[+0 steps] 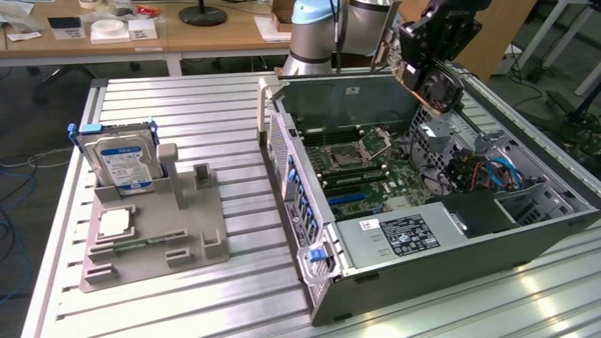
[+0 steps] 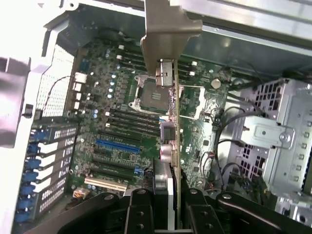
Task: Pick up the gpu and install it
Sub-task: 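Insert the gpu into the slot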
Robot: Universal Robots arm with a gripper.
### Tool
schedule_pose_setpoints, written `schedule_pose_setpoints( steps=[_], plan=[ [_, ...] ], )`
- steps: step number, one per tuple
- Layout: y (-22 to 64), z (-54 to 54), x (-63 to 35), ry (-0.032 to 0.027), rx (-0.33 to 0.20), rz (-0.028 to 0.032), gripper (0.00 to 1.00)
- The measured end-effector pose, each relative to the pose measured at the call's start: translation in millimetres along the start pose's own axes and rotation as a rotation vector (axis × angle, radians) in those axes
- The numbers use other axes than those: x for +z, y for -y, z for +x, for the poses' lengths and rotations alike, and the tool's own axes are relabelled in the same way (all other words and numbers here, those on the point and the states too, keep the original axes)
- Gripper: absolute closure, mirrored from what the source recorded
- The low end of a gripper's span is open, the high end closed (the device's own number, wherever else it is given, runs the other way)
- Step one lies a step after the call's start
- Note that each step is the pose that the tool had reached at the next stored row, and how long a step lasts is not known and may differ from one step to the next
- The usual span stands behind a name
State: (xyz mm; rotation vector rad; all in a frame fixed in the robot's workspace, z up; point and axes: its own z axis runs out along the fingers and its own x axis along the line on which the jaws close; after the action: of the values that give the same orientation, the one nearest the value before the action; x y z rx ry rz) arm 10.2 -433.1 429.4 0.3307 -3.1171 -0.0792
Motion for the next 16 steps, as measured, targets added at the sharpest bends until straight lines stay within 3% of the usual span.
schedule_pose_setpoints(
  steps=[16],
  plan=[
    [0.0, 0.0, 0.6, -0.0137, -0.282, 0.0003, 0.72]
  ],
)
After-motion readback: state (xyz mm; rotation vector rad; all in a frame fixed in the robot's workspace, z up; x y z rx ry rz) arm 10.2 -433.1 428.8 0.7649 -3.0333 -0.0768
